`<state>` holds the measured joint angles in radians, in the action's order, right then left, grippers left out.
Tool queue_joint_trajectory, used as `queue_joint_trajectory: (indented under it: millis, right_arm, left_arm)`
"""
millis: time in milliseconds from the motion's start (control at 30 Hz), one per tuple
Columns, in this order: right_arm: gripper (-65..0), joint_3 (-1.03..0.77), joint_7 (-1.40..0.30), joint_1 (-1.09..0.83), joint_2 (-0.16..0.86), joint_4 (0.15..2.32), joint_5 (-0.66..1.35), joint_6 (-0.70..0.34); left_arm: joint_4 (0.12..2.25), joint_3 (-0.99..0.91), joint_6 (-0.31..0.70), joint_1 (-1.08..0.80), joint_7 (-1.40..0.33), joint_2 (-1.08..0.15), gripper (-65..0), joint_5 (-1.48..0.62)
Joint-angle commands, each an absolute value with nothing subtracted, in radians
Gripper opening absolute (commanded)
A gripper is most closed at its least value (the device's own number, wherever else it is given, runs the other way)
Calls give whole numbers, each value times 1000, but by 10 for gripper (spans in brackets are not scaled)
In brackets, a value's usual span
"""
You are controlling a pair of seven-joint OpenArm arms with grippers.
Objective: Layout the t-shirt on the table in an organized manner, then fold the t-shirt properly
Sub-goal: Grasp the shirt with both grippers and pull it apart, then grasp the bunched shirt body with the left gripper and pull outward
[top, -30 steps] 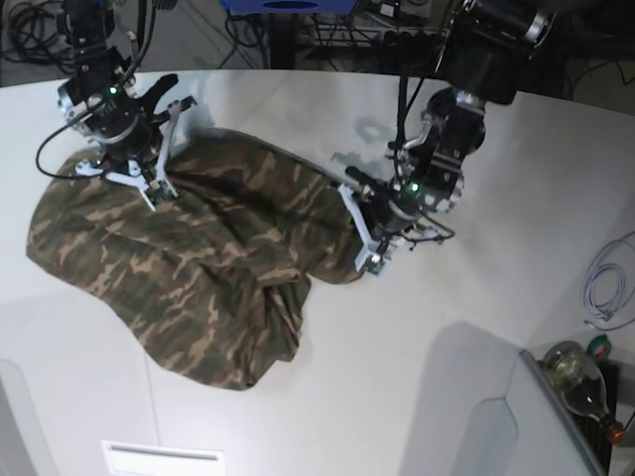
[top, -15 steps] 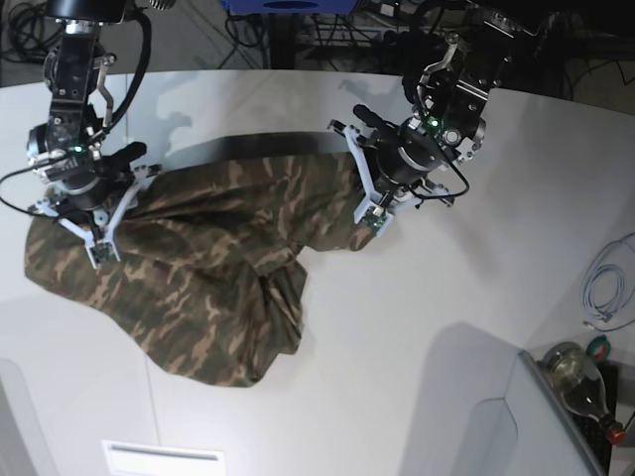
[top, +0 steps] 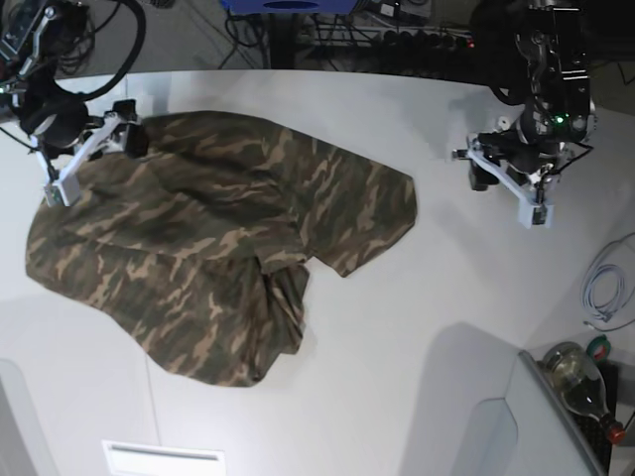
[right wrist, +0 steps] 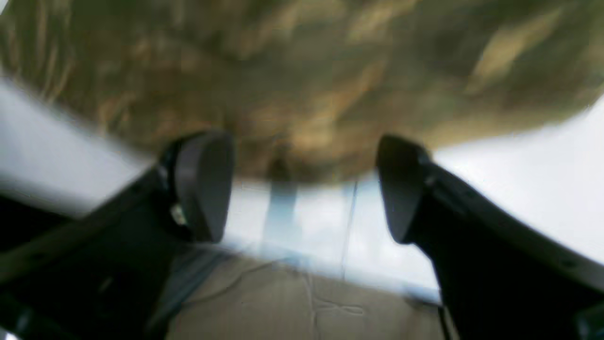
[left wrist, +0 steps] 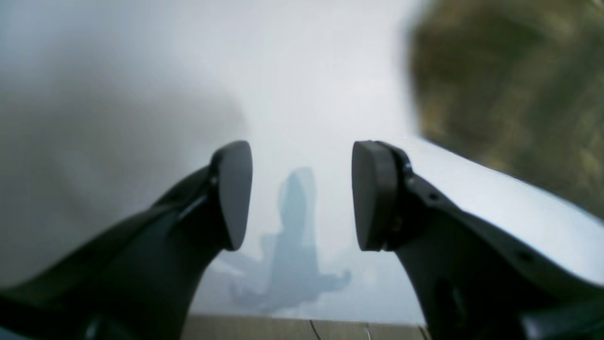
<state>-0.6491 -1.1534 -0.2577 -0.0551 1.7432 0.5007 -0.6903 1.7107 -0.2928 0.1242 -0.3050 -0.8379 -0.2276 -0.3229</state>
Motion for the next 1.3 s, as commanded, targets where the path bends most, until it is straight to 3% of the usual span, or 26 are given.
queue_joint_trajectory:
  millis: [0,100,167,300,600,800,833,900,967,1000,1067,1267]
  right_arm:
    - [-179,-651,-1178,-259,-44,1759,570,-698]
    - [-182,-651,-1239,-271,-41,1758,625,-696]
    - [-182,-657,-1204,-275,-41,1741,625,-641]
    - [-176,-697,-1099,-271,-39,1632,627,-568]
    - [-180,-671,-1049,-229,-12,1343,625,-572]
    - [-197,-573,-1043,-211,-5,1314,630,-573]
    - [-237,-568,-1043,-208,-5,1314,630,-573]
    - [-404,-570,-1043,-208,-5,1314,631,-573]
    - [-626,-570,-1043,-209,-2,1316,631,-573]
    - [-650,-570,-1046,-213,5,1316,631,-573]
    - [-620,-570,-1049,-228,31,1339,631,-575]
    - [-644,-570,-1050,-325,41,1578,631,-575]
  left_arm:
    - [1722,-326,131,-306,-819,-246,-318,-332]
    - [1715,-394,131,-306,-817,-289,-318,-340]
    - [1721,-427,140,-305,-817,-303,-319,-340]
    - [1713,-518,246,-302,-817,-317,-319,-334]
    - [1713,-559,298,-303,-817,-314,-321,-332]
    - [1715,-498,298,-294,-817,-314,-321,-332]
    - [1715,-478,298,-294,-817,-314,-321,-332]
    - [1715,-440,298,-292,-816,-314,-321,-331]
    - [1712,-398,298,-272,-816,-314,-321,-331]
    - [1707,-383,298,-266,-816,-314,-321,-331]
    - [1684,-355,298,-252,-814,-312,-321,-331]
    - [1613,-246,297,-117,-814,-271,-313,-332]
